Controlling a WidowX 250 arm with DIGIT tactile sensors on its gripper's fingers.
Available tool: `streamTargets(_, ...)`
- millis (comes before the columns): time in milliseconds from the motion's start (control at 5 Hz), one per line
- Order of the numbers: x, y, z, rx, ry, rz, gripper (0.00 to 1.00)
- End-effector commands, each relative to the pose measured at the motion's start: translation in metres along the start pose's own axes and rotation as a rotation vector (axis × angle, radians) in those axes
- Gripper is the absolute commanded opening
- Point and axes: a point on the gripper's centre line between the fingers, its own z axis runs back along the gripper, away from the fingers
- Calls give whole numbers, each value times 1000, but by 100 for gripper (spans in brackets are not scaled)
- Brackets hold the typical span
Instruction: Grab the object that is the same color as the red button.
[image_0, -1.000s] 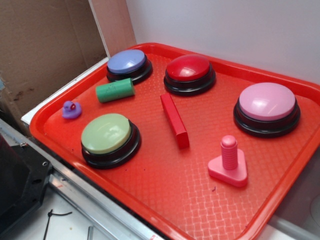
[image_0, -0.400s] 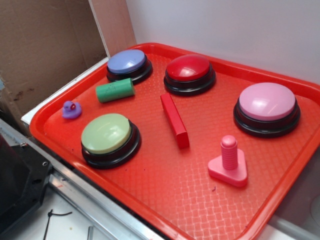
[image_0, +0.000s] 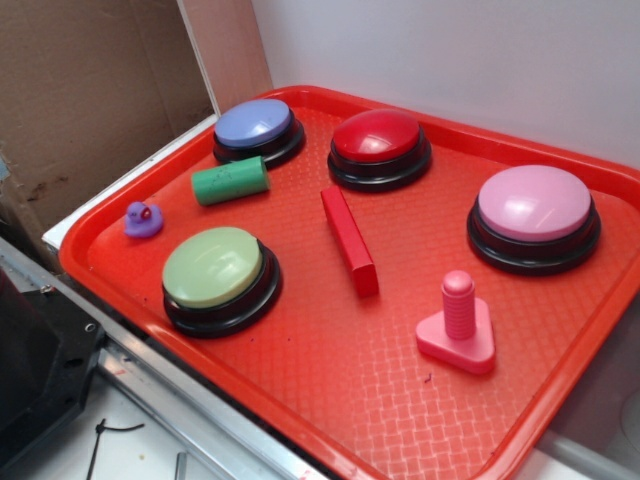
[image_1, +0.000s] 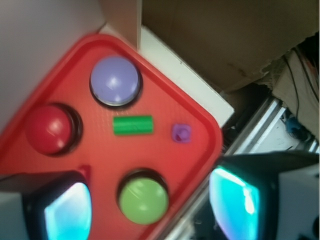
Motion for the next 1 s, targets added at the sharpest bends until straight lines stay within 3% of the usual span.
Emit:
streamTargets(0,-25,-51,-29,-24,76,-130,100)
streamTargets(200,-33,-35,-79,82,123,-232,100)
streamTargets(600,-41,-48,-159,58,234,-361,100)
streamTargets(800,-44,-62,-167,13,260,-428,100)
